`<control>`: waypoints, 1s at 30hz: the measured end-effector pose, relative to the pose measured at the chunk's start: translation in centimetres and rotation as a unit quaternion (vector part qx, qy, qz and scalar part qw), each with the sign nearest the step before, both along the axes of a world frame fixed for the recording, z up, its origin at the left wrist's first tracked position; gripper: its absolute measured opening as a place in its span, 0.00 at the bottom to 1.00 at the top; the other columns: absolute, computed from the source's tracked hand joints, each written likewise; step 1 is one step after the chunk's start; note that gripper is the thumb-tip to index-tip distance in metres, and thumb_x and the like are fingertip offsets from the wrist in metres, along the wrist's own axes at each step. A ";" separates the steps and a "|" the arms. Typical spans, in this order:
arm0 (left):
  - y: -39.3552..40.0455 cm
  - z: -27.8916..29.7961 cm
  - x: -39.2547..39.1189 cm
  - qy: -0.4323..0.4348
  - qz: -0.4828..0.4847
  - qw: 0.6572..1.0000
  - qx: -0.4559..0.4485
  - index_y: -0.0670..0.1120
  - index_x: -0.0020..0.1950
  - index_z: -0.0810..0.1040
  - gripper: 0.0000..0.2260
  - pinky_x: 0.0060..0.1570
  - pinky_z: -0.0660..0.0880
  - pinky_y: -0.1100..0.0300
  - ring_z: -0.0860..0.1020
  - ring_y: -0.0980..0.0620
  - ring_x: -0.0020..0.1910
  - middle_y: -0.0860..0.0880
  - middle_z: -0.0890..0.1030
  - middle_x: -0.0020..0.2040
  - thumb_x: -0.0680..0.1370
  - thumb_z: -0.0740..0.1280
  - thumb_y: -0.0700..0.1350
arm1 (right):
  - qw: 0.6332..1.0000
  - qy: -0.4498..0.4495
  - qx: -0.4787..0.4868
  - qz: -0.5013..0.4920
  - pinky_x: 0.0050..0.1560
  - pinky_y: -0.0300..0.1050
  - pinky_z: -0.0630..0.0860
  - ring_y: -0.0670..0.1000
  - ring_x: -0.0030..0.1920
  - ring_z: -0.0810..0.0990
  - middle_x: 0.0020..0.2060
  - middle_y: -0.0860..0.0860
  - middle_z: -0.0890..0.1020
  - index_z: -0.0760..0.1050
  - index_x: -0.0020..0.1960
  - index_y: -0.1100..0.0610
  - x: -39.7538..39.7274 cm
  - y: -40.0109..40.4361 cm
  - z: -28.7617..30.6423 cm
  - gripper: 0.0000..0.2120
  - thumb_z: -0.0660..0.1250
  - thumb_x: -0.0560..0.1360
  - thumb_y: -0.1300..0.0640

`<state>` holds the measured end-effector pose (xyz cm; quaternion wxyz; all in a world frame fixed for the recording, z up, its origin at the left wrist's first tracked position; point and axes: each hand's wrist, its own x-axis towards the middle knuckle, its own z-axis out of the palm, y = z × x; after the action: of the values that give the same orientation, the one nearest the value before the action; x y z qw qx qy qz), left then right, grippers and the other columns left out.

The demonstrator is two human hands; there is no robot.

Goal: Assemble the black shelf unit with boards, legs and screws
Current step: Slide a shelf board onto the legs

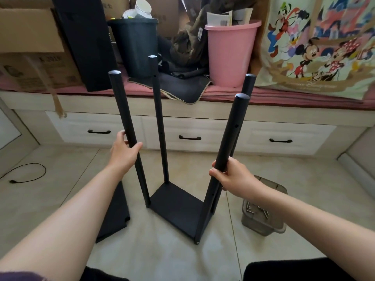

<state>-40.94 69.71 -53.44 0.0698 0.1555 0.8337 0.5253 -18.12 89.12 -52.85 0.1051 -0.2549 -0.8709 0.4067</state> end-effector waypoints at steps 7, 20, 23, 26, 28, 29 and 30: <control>-1.4 0.5 1.1 -0.002 -0.030 0.999 -0.011 0.46 0.67 0.70 0.16 0.58 0.78 0.44 0.79 0.43 0.58 0.47 0.78 0.53 0.81 0.69 0.44 | 0.997 0.049 -0.017 -0.057 0.45 0.54 0.83 0.53 0.50 0.82 0.47 0.53 0.81 0.73 0.56 0.56 0.1 1.5 1.0 0.09 0.69 0.78 0.57; -4.1 1.6 5.3 -0.041 -0.143 0.985 -0.086 0.48 0.55 0.78 0.05 0.49 0.81 0.57 0.80 0.52 0.53 0.49 0.80 0.54 0.81 0.69 0.44 | 0.985 0.119 -0.009 -0.125 0.61 0.59 0.77 0.57 0.61 0.78 0.59 0.55 0.79 0.71 0.68 0.59 -1.1 3.4 1.1 0.18 0.66 0.79 0.62; -4.0 2.1 5.5 -0.031 -0.126 0.989 -0.068 0.45 0.59 0.77 0.07 0.54 0.81 0.50 0.80 0.48 0.55 0.47 0.79 0.55 0.81 0.68 0.41 | 0.985 0.122 -0.013 -0.121 0.62 0.60 0.76 0.57 0.61 0.78 0.60 0.57 0.79 0.70 0.68 0.60 -1.2 3.0 0.9 0.18 0.66 0.79 0.62; -3.9 2.6 5.1 -0.023 -0.113 0.992 -0.052 0.43 0.62 0.76 0.09 0.59 0.79 0.44 0.79 0.44 0.58 0.44 0.78 0.56 0.81 0.67 0.40 | 0.986 0.120 -0.001 -0.112 0.61 0.57 0.77 0.56 0.59 0.79 0.57 0.56 0.79 0.70 0.67 0.60 -1.1 2.4 0.6 0.17 0.67 0.79 0.62; -3.8 2.7 4.8 -0.026 -0.107 0.993 -0.050 0.43 0.63 0.75 0.10 0.59 0.79 0.43 0.79 0.44 0.58 0.44 0.78 0.57 0.81 0.67 0.39 | 0.988 0.110 0.015 -0.105 0.59 0.55 0.78 0.55 0.57 0.79 0.55 0.54 0.79 0.70 0.66 0.60 -0.9 2.4 0.5 0.16 0.67 0.79 0.61; -3.7 2.8 4.6 -0.029 -0.107 0.992 -0.052 0.43 0.62 0.75 0.10 0.59 0.79 0.44 0.79 0.44 0.57 0.44 0.79 0.57 0.81 0.67 0.39 | 0.989 0.104 0.020 -0.105 0.58 0.55 0.79 0.55 0.56 0.79 0.54 0.54 0.79 0.70 0.65 0.60 -0.8 2.5 0.3 0.16 0.67 0.79 0.61; -3.5 2.7 4.4 -0.034 -0.109 0.992 -0.054 0.43 0.62 0.76 0.09 0.58 0.80 0.45 0.80 0.45 0.57 0.44 0.79 0.56 0.81 0.67 0.39 | 0.989 0.096 0.022 -0.107 0.58 0.55 0.79 0.55 0.56 0.80 0.54 0.55 0.79 0.70 0.65 0.60 -0.7 2.6 0.2 0.16 0.67 0.79 0.60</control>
<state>-36.52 66.20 -50.71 0.1631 0.2234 0.8360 0.4739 -18.86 91.76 -52.62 0.2371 -0.3041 -0.8332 0.3964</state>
